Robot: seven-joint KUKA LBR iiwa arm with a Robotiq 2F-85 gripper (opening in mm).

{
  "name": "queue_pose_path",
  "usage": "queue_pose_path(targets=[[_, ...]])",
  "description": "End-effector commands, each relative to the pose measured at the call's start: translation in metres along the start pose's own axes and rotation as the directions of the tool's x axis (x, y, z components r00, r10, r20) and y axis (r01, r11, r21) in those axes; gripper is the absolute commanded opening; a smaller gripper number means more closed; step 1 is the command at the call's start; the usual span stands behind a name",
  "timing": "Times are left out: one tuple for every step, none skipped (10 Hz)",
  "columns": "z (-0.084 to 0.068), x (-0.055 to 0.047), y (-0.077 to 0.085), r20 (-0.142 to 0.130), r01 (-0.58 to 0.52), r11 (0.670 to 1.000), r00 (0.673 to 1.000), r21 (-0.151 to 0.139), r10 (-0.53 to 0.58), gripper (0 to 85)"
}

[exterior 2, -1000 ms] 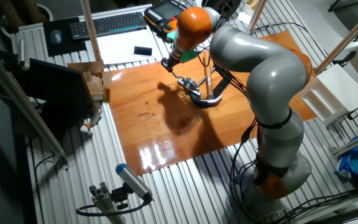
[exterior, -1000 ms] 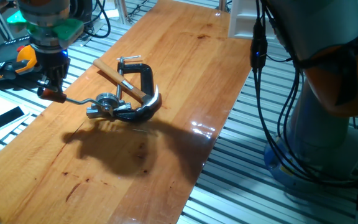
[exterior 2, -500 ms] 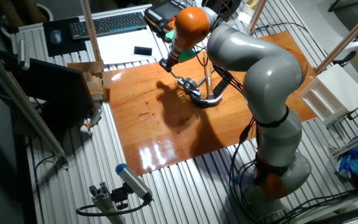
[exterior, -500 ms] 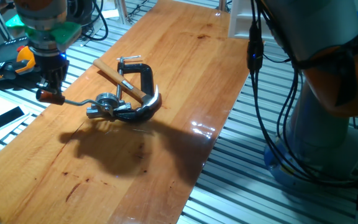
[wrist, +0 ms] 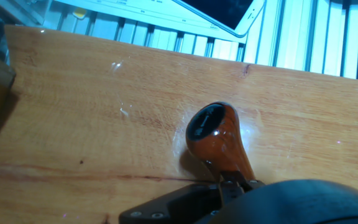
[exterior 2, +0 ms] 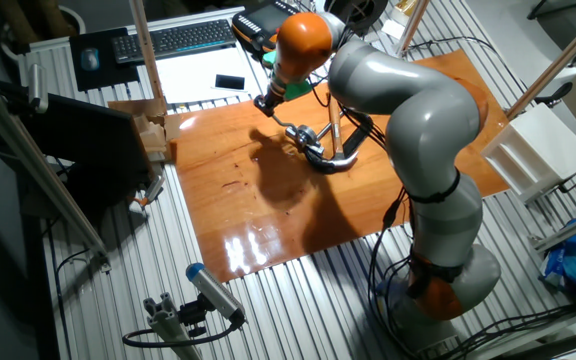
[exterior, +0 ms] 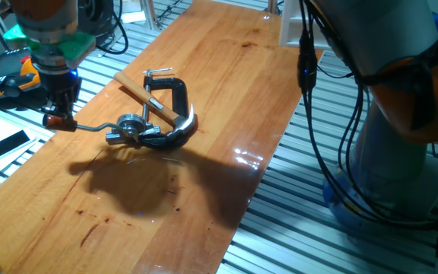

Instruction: Push down the lever

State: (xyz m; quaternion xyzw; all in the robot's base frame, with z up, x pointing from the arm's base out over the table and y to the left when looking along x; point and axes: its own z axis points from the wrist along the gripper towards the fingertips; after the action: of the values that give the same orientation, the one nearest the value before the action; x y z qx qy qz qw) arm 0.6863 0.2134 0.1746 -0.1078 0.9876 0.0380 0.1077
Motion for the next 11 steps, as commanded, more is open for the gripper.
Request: queue_pose_path(targets=[[0.003,0.0,0.0,-0.001,0.0,1.0,1.0,0.002,0.0,0.0],[0.005,-0.001,0.0,-0.001,0.001,1.0,1.0,0.003,-0.001,0.0],[0.007,-0.003,0.0,0.0,0.0,1.0,1.0,0.006,0.0,0.0],[0.009,-0.003,0.0,0.002,0.0,1.0,1.0,0.01,0.0,0.0],[0.011,-0.004,0.0,0.006,-0.002,1.0,1.0,0.012,0.002,0.0],[0.014,-0.005,0.001,0.008,-0.002,1.0,1.0,0.014,0.002,0.0],[0.018,-0.005,0.003,0.007,-0.003,1.0,1.0,0.017,0.003,0.0],[0.021,-0.006,0.003,0.006,-0.003,1.0,1.0,0.023,0.003,0.0],[0.023,-0.006,0.003,0.003,-0.004,1.0,1.0,0.026,0.004,0.0],[0.027,-0.007,0.003,0.005,-0.005,1.0,1.0,0.027,0.005,0.0],[0.031,-0.007,0.003,0.008,-0.005,1.0,1.0,0.028,0.005,0.0]])
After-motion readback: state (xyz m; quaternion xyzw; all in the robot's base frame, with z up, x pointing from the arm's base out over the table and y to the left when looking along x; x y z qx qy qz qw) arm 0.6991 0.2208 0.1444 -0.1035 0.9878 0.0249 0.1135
